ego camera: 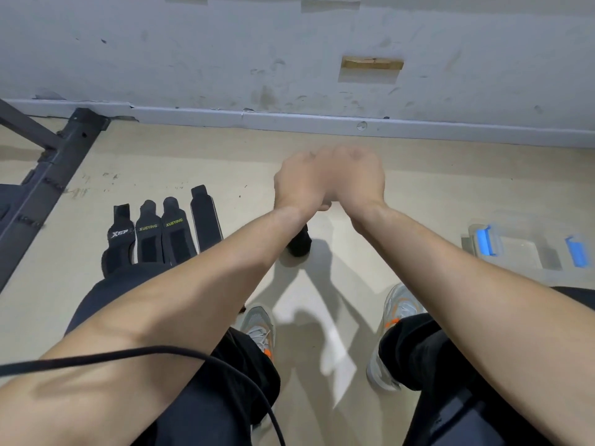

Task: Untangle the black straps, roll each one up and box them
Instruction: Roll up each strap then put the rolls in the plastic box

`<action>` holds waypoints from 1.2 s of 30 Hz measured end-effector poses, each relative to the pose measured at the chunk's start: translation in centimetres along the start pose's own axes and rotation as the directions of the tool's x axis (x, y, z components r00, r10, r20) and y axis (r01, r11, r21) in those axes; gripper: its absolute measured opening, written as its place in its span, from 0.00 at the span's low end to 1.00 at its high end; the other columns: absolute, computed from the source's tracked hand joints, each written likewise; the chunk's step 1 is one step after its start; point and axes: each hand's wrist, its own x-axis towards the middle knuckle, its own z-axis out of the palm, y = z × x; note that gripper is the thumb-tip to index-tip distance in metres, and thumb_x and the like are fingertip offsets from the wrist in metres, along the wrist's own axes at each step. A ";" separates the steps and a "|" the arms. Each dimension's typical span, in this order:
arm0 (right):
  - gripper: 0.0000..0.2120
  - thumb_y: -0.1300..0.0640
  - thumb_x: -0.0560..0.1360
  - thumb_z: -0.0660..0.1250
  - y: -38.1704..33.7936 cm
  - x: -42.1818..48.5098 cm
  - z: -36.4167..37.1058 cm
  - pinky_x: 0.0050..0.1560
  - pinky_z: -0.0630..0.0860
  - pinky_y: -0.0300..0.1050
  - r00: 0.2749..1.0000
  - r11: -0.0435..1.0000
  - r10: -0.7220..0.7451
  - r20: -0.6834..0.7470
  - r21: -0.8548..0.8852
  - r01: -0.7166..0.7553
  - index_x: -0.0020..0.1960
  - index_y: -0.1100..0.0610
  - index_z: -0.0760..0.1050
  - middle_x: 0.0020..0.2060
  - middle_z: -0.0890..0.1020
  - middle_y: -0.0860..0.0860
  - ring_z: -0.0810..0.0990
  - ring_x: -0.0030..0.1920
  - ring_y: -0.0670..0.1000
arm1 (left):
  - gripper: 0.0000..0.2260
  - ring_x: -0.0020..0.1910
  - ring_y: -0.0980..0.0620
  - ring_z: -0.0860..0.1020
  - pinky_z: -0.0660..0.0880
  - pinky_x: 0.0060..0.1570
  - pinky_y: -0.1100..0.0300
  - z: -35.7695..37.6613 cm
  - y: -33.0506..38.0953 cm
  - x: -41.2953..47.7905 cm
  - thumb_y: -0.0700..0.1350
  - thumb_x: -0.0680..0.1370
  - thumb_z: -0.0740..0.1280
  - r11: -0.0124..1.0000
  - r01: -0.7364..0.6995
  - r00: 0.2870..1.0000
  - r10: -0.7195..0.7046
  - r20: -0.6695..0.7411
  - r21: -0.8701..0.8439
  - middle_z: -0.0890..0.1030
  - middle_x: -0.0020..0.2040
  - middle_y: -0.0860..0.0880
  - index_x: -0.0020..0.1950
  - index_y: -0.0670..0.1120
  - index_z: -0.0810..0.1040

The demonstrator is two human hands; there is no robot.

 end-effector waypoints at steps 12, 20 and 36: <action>0.04 0.61 0.78 0.67 9.4 2.9 -2.3 0.50 0.81 0.48 0.729 0.940 0.246 0.639 0.028 -0.341 0.52 0.59 0.79 0.43 0.82 0.55 0.81 0.45 0.53 | 0.18 0.44 0.46 0.86 0.84 0.36 0.54 0.5 -9.2 3.8 0.59 0.76 0.67 0.936 0.351 0.931 -0.350 0.107 0.017 0.86 0.50 0.44 0.50 0.45 0.84; 0.14 0.51 0.71 0.78 19.2 7.0 -0.3 0.50 0.83 0.49 0.804 0.885 0.464 0.372 -0.234 -0.403 0.49 0.56 0.76 0.45 0.83 0.52 0.83 0.47 0.52 | 0.17 0.41 0.40 0.86 0.82 0.34 0.55 3.2 -19.5 8.9 0.56 0.78 0.60 0.801 0.599 0.798 -0.598 0.081 0.013 0.82 0.57 0.42 0.57 0.46 0.78; 0.21 0.39 0.68 0.65 29.5 12.0 5.7 0.31 0.68 0.43 0.813 0.708 0.582 0.026 -0.507 -0.492 0.43 0.58 0.72 0.40 0.77 0.55 0.73 0.33 0.54 | 0.12 0.37 0.47 0.74 0.78 0.41 0.52 8.3 -27.9 12.1 0.35 0.80 0.58 0.773 0.631 0.771 -0.613 0.174 -0.074 0.77 0.41 0.46 0.50 0.47 0.80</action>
